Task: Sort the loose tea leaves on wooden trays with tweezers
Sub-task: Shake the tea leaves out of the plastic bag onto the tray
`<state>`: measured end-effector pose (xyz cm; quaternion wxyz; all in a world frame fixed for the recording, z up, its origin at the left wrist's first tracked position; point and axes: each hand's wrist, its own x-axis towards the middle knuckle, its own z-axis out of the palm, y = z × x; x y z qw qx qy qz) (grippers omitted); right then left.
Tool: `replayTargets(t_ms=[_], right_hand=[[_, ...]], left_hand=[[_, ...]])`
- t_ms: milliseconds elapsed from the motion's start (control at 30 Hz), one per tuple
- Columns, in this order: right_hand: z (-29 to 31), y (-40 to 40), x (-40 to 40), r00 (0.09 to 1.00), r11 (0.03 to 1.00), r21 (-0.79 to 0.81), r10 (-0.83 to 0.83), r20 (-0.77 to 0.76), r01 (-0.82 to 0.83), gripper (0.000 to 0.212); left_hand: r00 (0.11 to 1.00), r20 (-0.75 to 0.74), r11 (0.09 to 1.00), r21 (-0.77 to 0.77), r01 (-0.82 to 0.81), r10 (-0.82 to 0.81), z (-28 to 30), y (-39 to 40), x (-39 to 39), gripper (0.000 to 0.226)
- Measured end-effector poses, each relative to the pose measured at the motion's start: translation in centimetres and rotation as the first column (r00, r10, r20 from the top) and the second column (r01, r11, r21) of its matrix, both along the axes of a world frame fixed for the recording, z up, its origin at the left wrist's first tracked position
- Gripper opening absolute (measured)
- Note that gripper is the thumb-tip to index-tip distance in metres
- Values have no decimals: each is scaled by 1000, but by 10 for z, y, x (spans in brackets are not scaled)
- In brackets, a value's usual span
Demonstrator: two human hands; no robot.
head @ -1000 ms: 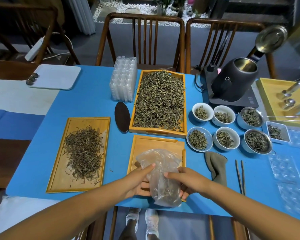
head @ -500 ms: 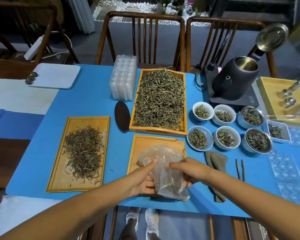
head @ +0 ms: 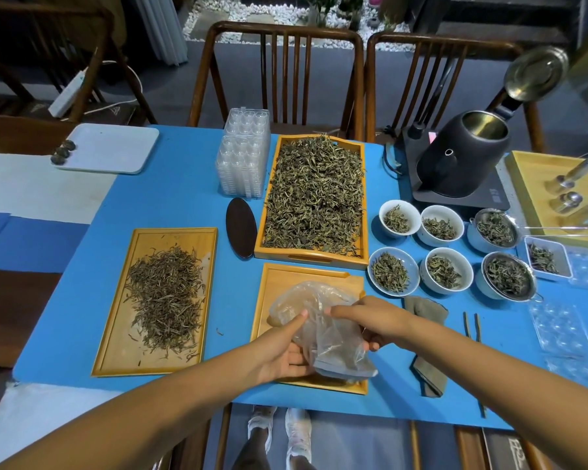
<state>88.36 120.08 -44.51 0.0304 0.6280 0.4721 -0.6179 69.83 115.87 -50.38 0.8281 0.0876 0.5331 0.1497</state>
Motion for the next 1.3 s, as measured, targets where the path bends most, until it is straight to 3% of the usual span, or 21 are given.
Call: replayTargets(t_ms=[467,1300], right_hand=[[0,14,-5,1000,998,48,-29,12,28,48],[-5,31,-2,997,999,28,-26,73,24,50]], left_hand=[[994,43,995,-28,-95,96,-7,2,-3,57],[977,126,983,-81,-166,175,4,3,2,45]])
